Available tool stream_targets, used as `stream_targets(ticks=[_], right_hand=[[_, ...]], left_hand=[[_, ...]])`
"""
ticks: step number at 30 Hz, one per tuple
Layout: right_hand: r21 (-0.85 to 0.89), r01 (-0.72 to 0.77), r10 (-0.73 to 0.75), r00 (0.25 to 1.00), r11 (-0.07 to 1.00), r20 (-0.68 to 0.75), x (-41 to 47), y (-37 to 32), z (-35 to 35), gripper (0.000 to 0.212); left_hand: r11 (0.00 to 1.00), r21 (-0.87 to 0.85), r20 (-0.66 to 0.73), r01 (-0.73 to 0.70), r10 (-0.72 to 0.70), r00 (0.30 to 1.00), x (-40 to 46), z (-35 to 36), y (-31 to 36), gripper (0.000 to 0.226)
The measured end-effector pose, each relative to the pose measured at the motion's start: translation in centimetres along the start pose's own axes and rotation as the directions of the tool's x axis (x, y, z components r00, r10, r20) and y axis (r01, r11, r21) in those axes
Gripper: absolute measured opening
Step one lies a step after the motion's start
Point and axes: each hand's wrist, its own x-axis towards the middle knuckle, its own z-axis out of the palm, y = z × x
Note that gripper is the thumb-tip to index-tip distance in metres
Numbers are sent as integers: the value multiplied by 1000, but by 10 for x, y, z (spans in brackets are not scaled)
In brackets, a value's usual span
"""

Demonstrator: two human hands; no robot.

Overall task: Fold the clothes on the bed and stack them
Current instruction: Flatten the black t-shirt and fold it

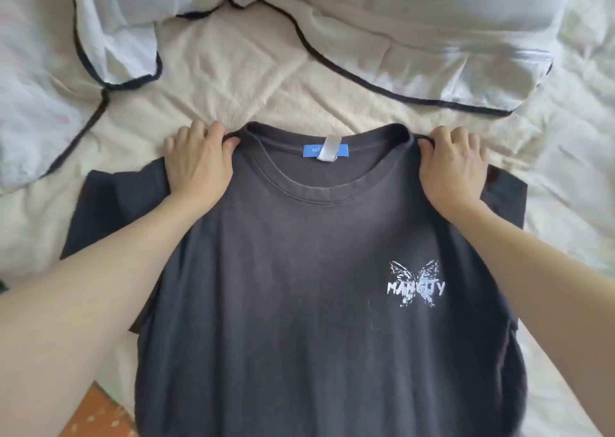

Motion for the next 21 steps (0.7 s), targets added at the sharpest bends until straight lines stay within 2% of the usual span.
stream_targets(ticks=[3, 6, 10, 12, 14, 17, 21], right_hand=[[82, -36, 35, 999, 996, 17, -8, -11, -15, 34], [242, 10, -9, 1000, 970, -4, -29, -19, -31, 39], [256, 89, -108, 992, 963, 63, -82, -46, -44, 46], [264, 165, -198, 975, 950, 105, -116, -72, -47, 47], [287, 221, -271, 951, 932, 148, -153, -103, -49, 47], [324, 267, -338, 923, 907, 185, -206, -151, -47, 47], [335, 247, -343, 901, 909, 265, -252, -197, -33, 51]], left_hand=[[998, -3, 73, -56, 56, 996, -1, -17, -6, 34], [996, -9, 86, -86, 86, 993, -18, -37, -20, 42], [997, -54, 50, -58, 61, 997, -67, -59, -61, 49], [977, -211, 94, 22, -2, 996, -89, -68, -86, 48], [911, -370, 194, 182, -116, 974, -108, -72, -112, 49], [813, -422, 316, 401, -282, 906, -135, -71, -145, 52], [587, -562, 446, 582, -378, 811, -131, -70, -167, 52]])
